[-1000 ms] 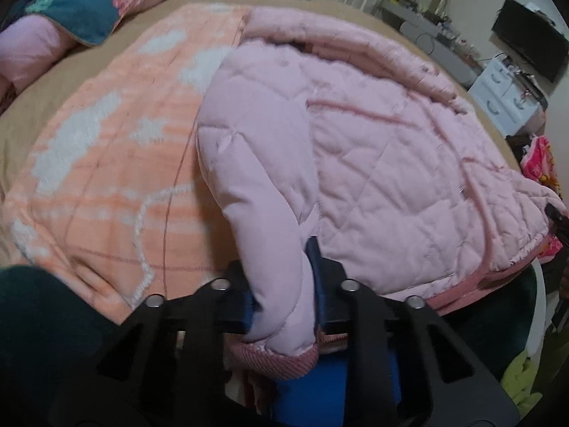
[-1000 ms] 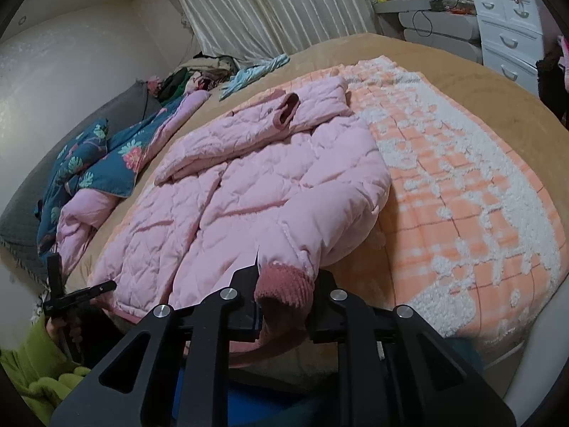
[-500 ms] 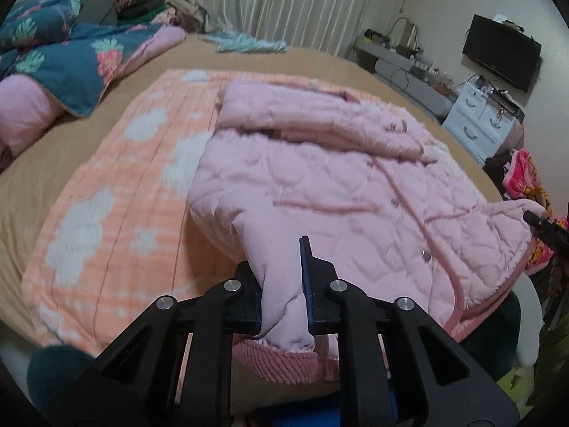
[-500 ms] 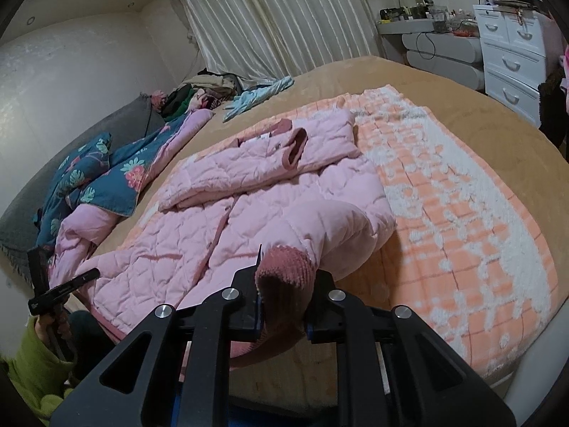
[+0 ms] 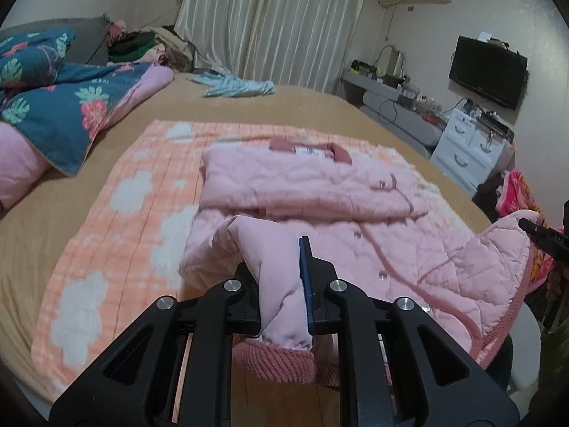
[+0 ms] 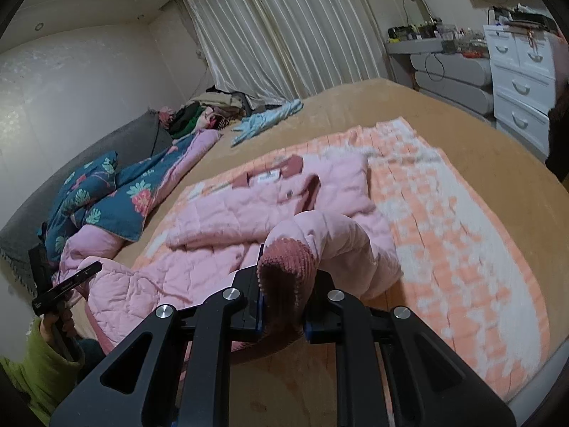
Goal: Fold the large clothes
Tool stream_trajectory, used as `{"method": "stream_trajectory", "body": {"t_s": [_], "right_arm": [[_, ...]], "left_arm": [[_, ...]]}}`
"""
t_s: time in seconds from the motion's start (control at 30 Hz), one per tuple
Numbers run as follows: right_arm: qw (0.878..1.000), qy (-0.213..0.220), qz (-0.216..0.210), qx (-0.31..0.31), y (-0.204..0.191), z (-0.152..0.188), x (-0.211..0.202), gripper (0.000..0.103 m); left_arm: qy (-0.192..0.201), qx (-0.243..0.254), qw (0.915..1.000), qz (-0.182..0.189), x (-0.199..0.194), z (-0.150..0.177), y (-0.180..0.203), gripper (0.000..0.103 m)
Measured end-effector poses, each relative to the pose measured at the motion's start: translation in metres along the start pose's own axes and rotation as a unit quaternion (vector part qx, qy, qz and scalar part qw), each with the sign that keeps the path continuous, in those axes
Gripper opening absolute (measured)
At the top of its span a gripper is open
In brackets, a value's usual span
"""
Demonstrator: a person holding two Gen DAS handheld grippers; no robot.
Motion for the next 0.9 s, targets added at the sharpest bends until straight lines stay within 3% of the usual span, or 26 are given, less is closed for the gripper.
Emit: {"method": "stream_trajectory", "body": {"t_s": [0.5,0.9], "right_arm": [[1.000,0.029,-0.003,-0.012,-0.024,-0.071,0.020,0.014],[0.999,0.046,-0.009,0.001,-0.034,-0.114,0.036,0.014]], "left_arm": [[0.035,-0.011,0.9993,0.008,0.013,-0.071,-0.018,0.008],[0.049,-0.012,0.9987,-0.009,0.022,-0.108,-0.033,0.008]]}}
Point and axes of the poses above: each gripper's, at about its wrist camera, not at the fingertips, and x roughly the way its jaws point, y to its right, z to its underside, the point moved 6 cm from there along x, roughly the way its jaws point, and after that the axes turned 14 degrees about x, right-handed, at the moved point
